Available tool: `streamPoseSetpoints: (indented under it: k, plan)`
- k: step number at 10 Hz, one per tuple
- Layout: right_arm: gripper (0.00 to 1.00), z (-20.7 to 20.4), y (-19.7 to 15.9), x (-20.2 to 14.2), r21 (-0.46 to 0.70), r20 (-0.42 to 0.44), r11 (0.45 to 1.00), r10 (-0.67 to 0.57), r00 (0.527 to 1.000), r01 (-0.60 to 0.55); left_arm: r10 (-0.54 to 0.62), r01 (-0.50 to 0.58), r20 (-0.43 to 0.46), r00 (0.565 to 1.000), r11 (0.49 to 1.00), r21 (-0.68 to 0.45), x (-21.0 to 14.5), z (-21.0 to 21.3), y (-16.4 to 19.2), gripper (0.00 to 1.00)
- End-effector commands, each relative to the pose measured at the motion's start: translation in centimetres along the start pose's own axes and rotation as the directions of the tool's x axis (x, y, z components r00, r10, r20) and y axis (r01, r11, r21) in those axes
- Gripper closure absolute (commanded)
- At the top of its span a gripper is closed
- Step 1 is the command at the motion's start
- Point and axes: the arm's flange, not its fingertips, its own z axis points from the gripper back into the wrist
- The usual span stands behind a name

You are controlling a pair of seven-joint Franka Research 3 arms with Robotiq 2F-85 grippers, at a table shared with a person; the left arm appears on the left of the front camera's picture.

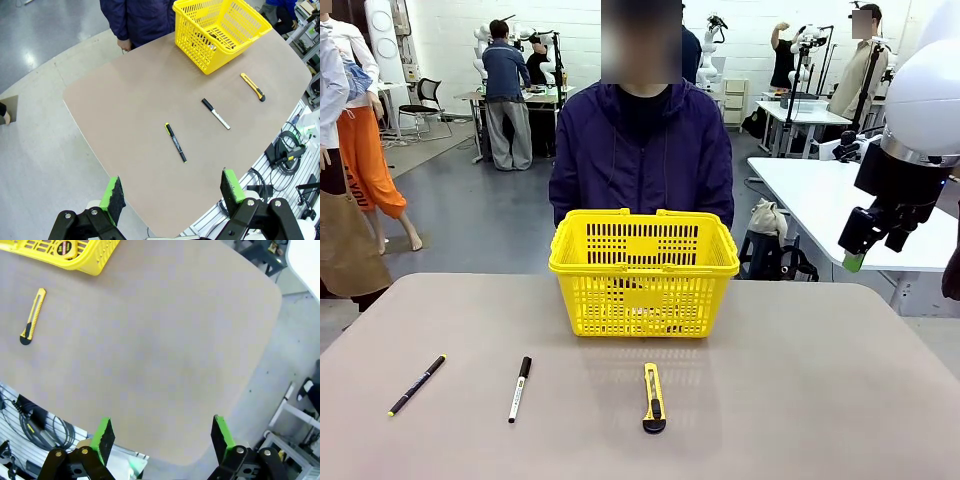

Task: Place the items the person wants into the basket.
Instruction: Pick up the item the person points to and place it in the Market Basket.

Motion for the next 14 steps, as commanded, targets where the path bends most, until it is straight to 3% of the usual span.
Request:
streamPoseSetpoints:
  k: [1,3,4,6,8,10,12,14]
  plan:
    - [0.00,0.1,-0.2,-0.1,0.006,-0.001,1.000,0.013,1.000,-0.013,-0.009,0.009,0.013,1.000,1.000,-0.015,-0.1,0.1,0.0,0.00]
    - [0.00,0.0,0.0,0.0,0.000,0.000,1.000,0.000,1.000,0.000,-0.009,0.009,0.013,1.000,1.000,-0.015,-0.1,0.1,0.0,0.00]
    - [0.00,1.8,-2.8,-3.1,0.139,0.073,0.985,0.093,0.993,-0.102,-0.009,0.009,0.013,1.000,1.000,-0.015,-0.1,0.1,0.0,0.00]
    - [0.00,3.0,-10.2,-6.0,0.300,0.238,0.949,0.020,0.971,-0.093,-0.009,0.009,0.013,1.000,1.000,-0.015,-0.1,0.1,0.0,0.00]
    - [0.00,3.2,-17.6,-10.5,0.379,0.405,0.920,-0.072,0.911,-0.096,-0.009,0.009,0.013,1.000,1.000,-0.015,-0.1,0.1,0.0,0.00]
    - [0.00,1.8,-21.4,-13.8,0.352,0.497,0.933,-0.112,0.861,-0.081,-0.009,0.009,0.013,1.000,1.000,-0.015,-0.1,0.1,0.0,0.00]
    - [0.00,0.7,-23.8,-17.9,0.310,0.629,0.932,-0.052,0.776,-0.189,-0.009,0.009,0.013,1.000,1.000,-0.015,-0.1,0.1,0.0,0.00]
    - [0.00,0.3,-24.5,-19.3,0.288,0.654,0.925,-0.002,0.757,-0.246,-0.009,0.009,0.013,1.000,1.000,-0.015,-0.1,0.1,0.0,0.00]
